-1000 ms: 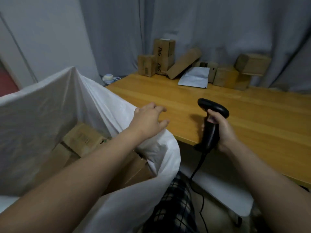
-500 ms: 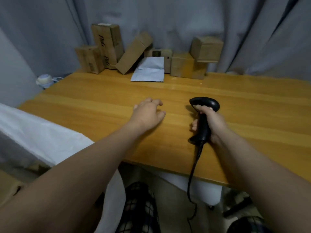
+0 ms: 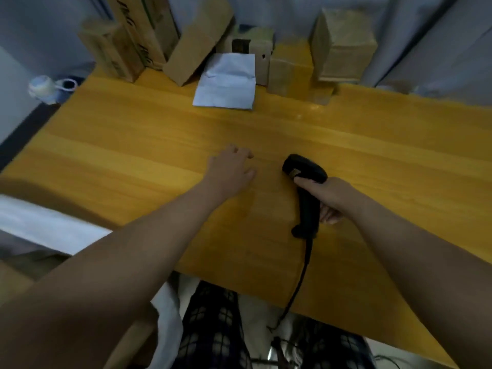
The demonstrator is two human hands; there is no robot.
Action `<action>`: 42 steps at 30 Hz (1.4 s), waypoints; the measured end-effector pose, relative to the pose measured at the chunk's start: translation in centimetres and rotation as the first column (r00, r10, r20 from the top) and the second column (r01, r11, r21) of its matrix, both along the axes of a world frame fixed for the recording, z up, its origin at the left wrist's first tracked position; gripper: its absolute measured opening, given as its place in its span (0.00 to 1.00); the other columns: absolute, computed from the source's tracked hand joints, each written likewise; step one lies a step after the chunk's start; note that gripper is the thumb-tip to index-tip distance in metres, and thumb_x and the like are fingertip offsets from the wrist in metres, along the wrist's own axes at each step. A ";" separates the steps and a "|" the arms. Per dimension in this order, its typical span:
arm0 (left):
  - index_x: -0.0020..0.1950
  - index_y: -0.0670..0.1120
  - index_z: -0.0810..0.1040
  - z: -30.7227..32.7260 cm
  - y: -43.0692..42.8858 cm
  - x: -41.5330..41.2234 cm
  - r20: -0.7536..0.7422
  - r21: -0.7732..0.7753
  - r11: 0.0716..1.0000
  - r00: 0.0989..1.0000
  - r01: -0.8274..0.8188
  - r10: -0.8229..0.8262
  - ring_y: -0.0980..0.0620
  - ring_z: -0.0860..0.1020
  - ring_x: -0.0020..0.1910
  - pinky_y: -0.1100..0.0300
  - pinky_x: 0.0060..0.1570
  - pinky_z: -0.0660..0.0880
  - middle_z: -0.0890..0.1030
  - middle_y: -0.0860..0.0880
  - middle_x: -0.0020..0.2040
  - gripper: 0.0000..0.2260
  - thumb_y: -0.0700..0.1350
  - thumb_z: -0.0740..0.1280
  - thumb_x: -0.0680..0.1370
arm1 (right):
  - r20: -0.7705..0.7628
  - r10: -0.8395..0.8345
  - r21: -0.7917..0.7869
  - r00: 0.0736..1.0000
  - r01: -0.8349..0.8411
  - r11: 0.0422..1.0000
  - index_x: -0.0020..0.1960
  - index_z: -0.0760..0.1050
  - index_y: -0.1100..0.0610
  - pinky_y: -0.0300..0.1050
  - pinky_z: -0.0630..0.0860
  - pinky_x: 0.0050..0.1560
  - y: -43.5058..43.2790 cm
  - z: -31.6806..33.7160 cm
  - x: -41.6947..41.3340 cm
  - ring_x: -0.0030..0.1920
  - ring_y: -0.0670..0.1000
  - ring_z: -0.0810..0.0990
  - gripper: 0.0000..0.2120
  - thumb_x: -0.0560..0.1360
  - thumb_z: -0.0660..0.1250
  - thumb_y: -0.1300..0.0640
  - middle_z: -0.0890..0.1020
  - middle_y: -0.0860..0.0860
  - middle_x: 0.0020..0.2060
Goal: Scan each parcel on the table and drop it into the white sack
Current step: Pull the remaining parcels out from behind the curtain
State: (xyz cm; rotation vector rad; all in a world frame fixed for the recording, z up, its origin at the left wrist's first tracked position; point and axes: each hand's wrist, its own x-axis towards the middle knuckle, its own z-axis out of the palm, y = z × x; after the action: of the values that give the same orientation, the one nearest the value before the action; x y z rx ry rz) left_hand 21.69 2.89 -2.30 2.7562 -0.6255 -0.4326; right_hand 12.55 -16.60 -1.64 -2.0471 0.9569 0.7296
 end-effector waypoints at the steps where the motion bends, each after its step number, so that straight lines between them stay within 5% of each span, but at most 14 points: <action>1: 0.69 0.49 0.70 1.2 0.1 0.3 -0.011 0.001 1.000 1.000 -0.016 0.016 0.44 0.72 0.62 0.47 0.62 0.67 0.71 0.46 0.65 0.17 0.52 0.61 0.81 | -0.040 0.066 -0.081 0.997 -0.069 0.994 0.40 0.77 0.61 0.45 0.80 0.36 -0.4 1.2 0.4 0.35 0.56 0.83 0.36 0.70 0.60 0.26 0.83 0.57 0.34; 5: 0.69 0.49 0.70 6.0 1.5 3.2 -0.008 -0.036 0.995 0.996 -0.088 0.088 0.44 0.72 0.63 0.48 0.61 0.66 0.71 0.46 0.64 0.17 0.52 0.61 0.81 | -0.208 0.374 -0.428 0.904 -0.428 0.796 0.41 0.69 0.56 0.47 0.74 0.47 -0.7 6.6 4.7 0.51 0.56 0.81 0.32 0.74 0.51 0.26 0.77 0.52 0.43; 8: 0.70 0.49 0.70 8.3 4.0 6.6 0.014 -0.076 0.986 0.988 -0.149 0.151 0.45 0.72 0.63 0.48 0.60 0.66 0.71 0.46 0.65 0.18 0.52 0.61 0.81 | -0.138 0.514 -0.505 0.847 -0.507 0.699 0.40 0.68 0.57 0.46 0.73 0.41 0.8 9.4 9.5 0.46 0.56 0.78 0.27 0.78 0.53 0.33 0.75 0.50 0.40; 12: 0.71 0.48 0.69 9.4 8.8 12.5 0.019 -0.092 0.969 0.973 -0.228 0.230 0.43 0.72 0.63 0.47 0.61 0.68 0.70 0.45 0.65 0.19 0.52 0.62 0.81 | 0.135 0.631 -0.516 0.764 -0.489 0.703 0.59 0.72 0.55 0.47 0.76 0.47 5.5 10.5 16.4 0.54 0.56 0.77 0.18 0.80 0.59 0.42 0.77 0.54 0.55; 17: 0.74 0.47 0.64 9.1 15.6 22.3 0.062 -0.095 0.934 0.934 -0.345 0.351 0.40 0.68 0.66 0.46 0.64 0.69 0.65 0.43 0.68 0.25 0.55 0.63 0.79 | 0.492 0.658 -0.549 0.571 -0.383 0.743 0.70 0.66 0.58 0.51 0.69 0.63 12.8 10.3 26.0 0.66 0.58 0.68 0.25 0.77 0.65 0.48 0.68 0.57 0.67; 24: 0.78 0.53 0.51 6.7 20.3 35.0 0.002 -0.190 0.793 0.807 -0.579 0.590 0.34 0.53 0.74 0.39 0.70 0.58 0.49 0.40 0.77 0.39 0.63 0.67 0.73 | 0.414 0.789 -0.710 0.455 -0.382 0.592 0.79 0.48 0.53 0.57 0.45 0.76 19.9 10.8 41.5 0.77 0.61 0.47 0.42 0.75 0.64 0.38 0.46 0.60 0.78; 27: 0.77 0.61 0.48 5.5 20.7 38.9 -0.088 -0.198 0.781 0.805 -0.592 0.587 0.33 0.47 0.75 0.37 0.72 0.55 0.39 0.43 0.78 0.40 0.68 0.65 0.72 | 0.398 0.788 -0.699 0.470 -0.400 0.592 0.78 0.52 0.49 0.58 0.42 0.76 20.5 10.5 46.0 0.78 0.62 0.44 0.38 0.74 0.64 0.40 0.44 0.60 0.78; 30: 0.77 0.62 0.54 4.2 21.0 41.5 -0.151 -0.225 0.776 0.808 -0.589 0.569 0.32 0.50 0.75 0.38 0.72 0.57 0.38 0.44 0.78 0.34 0.71 0.58 0.73 | 0.504 0.722 -0.613 0.474 -0.393 0.686 0.68 0.64 0.49 0.59 0.49 0.75 20.7 10.3 47.6 0.76 0.63 0.53 0.28 0.72 0.68 0.44 0.59 0.59 0.75; 33: 0.73 0.57 0.62 3.7 20.5 41.6 -0.106 -0.228 0.787 0.818 -0.573 0.565 0.31 0.63 0.68 0.39 0.68 0.64 0.50 0.41 0.76 0.28 0.67 0.56 0.76 | 0.608 0.670 -0.550 0.426 -0.383 0.743 0.59 0.65 0.53 0.50 0.70 0.58 20.4 10.2 47.2 0.61 0.57 0.70 0.26 0.69 0.73 0.44 0.71 0.54 0.59; 36: 0.67 0.52 0.63 4.4 19.5 39.7 -0.146 -0.261 0.748 0.791 -0.610 0.594 0.32 0.70 0.57 0.44 0.59 0.71 0.57 0.41 0.67 0.18 0.57 0.59 0.80 | 0.565 0.700 -0.567 0.437 -0.411 0.714 0.73 0.56 0.53 0.52 0.70 0.61 19.5 10.7 45.2 0.62 0.58 0.69 0.43 0.66 0.75 0.45 0.69 0.55 0.63; 39: 0.74 0.53 0.57 5.1 18.9 36.3 -0.239 -0.335 0.684 0.760 -0.649 0.604 0.37 0.68 0.63 0.51 0.58 0.69 0.52 0.41 0.72 0.26 0.51 0.64 0.79 | 0.384 0.813 -0.675 0.437 -0.468 0.570 0.79 0.42 0.54 0.52 0.65 0.65 18.3 10.4 41.7 0.65 0.59 0.67 0.55 0.66 0.74 0.42 0.65 0.57 0.67; 42: 0.78 0.54 0.49 5.2 18.9 31.8 -0.404 -0.380 0.536 0.656 -0.754 0.637 0.41 0.64 0.68 0.50 0.63 0.69 0.54 0.41 0.74 0.36 0.53 0.68 0.77 | 0.351 0.819 -0.701 0.454 -0.452 0.552 0.77 0.47 0.56 0.50 0.64 0.65 16.4 9.5 37.0 0.64 0.58 0.68 0.53 0.65 0.74 0.40 0.66 0.55 0.65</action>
State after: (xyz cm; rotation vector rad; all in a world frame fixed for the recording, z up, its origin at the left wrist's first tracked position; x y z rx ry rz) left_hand 53.47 21.77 2.93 2.1207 0.4141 -0.2946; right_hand 49.59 -0.20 7.90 -2.9184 -0.1891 0.0069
